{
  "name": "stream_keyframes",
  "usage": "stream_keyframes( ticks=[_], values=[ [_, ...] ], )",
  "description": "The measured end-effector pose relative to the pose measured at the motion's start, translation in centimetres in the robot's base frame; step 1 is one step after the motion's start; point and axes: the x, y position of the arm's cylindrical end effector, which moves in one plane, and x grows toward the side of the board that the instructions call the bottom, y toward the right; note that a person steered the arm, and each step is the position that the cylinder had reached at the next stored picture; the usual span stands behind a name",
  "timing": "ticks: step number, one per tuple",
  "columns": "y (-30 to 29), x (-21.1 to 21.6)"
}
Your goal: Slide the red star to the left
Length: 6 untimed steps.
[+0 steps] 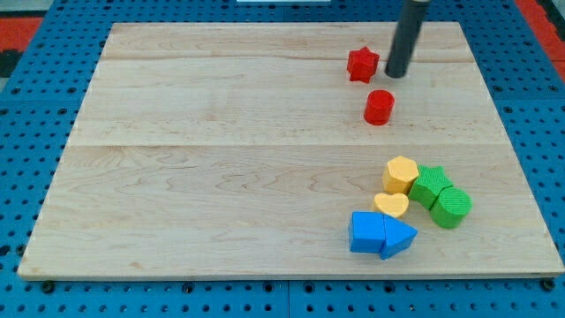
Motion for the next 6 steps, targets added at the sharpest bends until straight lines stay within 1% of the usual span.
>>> stream_keyframes(
  ticks=[1, 2, 3, 4, 5, 6],
  values=[
    [-4.4, -3.5],
    [-11.1, -5.1],
    [-9.7, -4.6],
    [-4.3, -3.2],
    [-9.7, -1.7],
    [-17.0, -1.2]
  ],
)
